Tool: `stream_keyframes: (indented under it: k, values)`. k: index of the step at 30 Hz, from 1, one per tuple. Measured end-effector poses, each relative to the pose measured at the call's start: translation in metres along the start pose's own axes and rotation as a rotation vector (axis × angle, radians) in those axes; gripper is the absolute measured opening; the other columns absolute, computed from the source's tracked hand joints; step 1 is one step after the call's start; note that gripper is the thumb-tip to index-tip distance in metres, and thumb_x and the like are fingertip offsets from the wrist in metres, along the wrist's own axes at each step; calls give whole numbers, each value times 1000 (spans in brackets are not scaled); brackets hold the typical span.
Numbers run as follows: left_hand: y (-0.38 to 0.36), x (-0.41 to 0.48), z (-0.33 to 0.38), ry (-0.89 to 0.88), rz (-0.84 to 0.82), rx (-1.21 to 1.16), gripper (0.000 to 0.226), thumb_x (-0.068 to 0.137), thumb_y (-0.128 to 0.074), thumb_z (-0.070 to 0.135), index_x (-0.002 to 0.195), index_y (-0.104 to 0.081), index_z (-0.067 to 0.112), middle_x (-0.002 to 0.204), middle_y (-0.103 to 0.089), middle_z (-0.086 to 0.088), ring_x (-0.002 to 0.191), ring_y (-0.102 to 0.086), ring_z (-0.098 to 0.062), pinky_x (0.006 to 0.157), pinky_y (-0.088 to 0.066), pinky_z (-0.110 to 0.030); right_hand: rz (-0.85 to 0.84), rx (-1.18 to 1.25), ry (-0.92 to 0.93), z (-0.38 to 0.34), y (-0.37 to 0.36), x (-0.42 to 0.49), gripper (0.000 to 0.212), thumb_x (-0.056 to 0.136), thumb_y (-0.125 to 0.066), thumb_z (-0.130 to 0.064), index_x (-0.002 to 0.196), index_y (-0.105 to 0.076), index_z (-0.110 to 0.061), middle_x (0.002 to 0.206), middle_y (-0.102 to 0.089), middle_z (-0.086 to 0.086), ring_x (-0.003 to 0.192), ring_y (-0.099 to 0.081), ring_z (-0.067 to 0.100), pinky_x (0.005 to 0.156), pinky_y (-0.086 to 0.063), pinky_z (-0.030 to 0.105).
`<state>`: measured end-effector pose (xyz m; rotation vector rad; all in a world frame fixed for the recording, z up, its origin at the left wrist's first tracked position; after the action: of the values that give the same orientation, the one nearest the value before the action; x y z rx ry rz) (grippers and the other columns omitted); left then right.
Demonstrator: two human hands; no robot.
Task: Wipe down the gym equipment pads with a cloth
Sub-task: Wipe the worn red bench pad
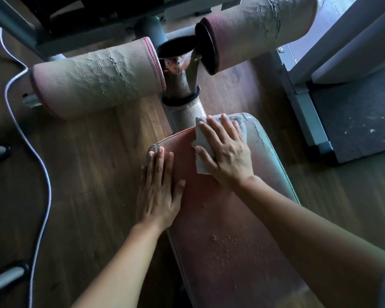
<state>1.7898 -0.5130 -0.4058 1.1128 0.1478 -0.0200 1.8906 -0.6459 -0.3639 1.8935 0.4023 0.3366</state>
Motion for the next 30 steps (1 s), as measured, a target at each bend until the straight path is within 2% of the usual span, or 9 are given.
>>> stream_keyframes:
  k: [5, 8, 11, 13, 16, 19, 22, 25, 30]
  values:
    - [9, -5, 1, 35, -14, -46, 71, 94, -12, 59, 151, -14, 16, 159, -5, -2, 147, 0, -20, 118, -14, -48, -95, 151, 74, -3, 10, -21, 64, 96, -26, -51, 151, -25, -18, 158, -19, 2, 148, -8, 24, 120, -1, 42]
    - [30, 8, 24, 70, 84, -133, 69, 96, -20, 54, 148, -24, 9, 157, -19, -12, 146, -11, -26, 116, -19, -52, -5, 227, -144, 44, 28, -41, 65, 98, -21, -49, 152, -12, -15, 159, -5, 2, 148, -1, 18, 120, 3, 38]
    - [42, 35, 72, -1, 158, -175, 62, 92, -36, 41, 144, -32, 7, 154, -26, -14, 144, -19, -30, 116, -16, -50, -20, 156, -330, 97, 24, -71, 67, 97, -13, -54, 152, -11, -15, 160, -5, 1, 148, 1, 18, 120, -3, 43]
    - [35, 54, 102, -34, 146, -142, 61, 91, -37, 39, 144, -33, 10, 155, -25, -12, 144, -18, -31, 116, -16, -48, -87, 109, -327, 110, 12, -80, 65, 96, -16, -49, 152, -11, -16, 160, -5, 1, 148, 3, 17, 120, -1, 41]
    - [11, 70, 130, -34, 107, 45, 59, 90, -37, 44, 142, -40, 18, 152, -34, -12, 141, -24, -37, 113, -22, -54, -119, 100, -256, 111, 4, -74, 62, 96, -18, -44, 152, -10, -18, 160, -4, 0, 148, 5, 16, 120, 4, 35]
    - [-4, 66, 131, 1, 116, 187, 59, 83, -45, 59, 136, -49, 32, 149, -39, -8, 140, -26, -40, 110, -24, -57, -108, 126, -218, 109, 0, -70, 60, 97, -20, -40, 153, -12, -18, 160, -4, -1, 148, 5, 16, 120, 3, 36]
    - [-8, 70, 126, -7, 131, 263, 69, 73, -50, 69, 133, -50, 35, 146, -42, -7, 137, -29, -41, 108, -24, -59, -92, 123, -202, 109, -1, -71, 60, 97, -22, -38, 153, -13, -16, 160, -7, 1, 148, 4, 18, 120, 2, 37]
    - [-3, 96, 117, 47, 147, 273, 64, 74, -49, 67, 130, -52, 35, 141, -48, -6, 134, -34, -39, 108, -24, -59, -87, 122, -191, 109, -2, -70, 60, 98, -23, -36, 153, -13, -16, 161, -6, 2, 148, 5, 18, 120, 2, 37]
    - [9, 94, 107, 104, 243, 237, 50, 80, -50, 53, 125, -57, 33, 133, -54, -4, 126, -42, -38, 97, -38, -51, -55, 119, -167, 99, 10, -60, 61, 96, -26, -34, 152, -15, -14, 160, -10, 4, 148, 1, 22, 120, 1, 40]
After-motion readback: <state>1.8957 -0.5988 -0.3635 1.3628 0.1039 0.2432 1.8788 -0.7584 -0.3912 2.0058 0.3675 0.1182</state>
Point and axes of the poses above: each hand's wrist, its own x-axis towards the middle knuckle, its own y-axis out of the back of the hand, z = x × y, the point moved 10 cm from there along x, towards the middle knuckle
